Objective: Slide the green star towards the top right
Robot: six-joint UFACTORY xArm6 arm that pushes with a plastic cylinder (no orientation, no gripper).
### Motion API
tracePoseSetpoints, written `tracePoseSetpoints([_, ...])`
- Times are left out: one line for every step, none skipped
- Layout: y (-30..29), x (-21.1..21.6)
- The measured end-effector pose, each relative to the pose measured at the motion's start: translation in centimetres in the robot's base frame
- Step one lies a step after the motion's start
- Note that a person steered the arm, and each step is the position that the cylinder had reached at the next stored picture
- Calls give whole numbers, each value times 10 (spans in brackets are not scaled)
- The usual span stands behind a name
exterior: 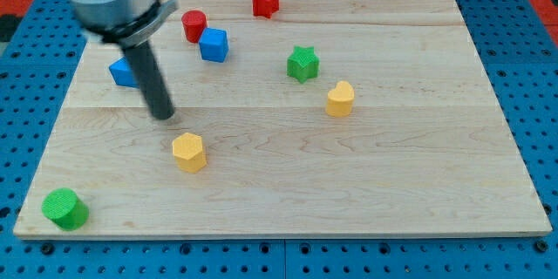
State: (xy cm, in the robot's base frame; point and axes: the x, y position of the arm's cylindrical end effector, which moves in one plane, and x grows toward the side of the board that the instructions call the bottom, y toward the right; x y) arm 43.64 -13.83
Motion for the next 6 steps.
tracePoseSetpoints([49, -19])
tracePoseSetpoints([86, -19])
tracePoseSetpoints([119, -37])
tracePoseSetpoints([148, -76])
tracePoseSetpoints([182, -105])
tracePoseSetpoints([206, -114])
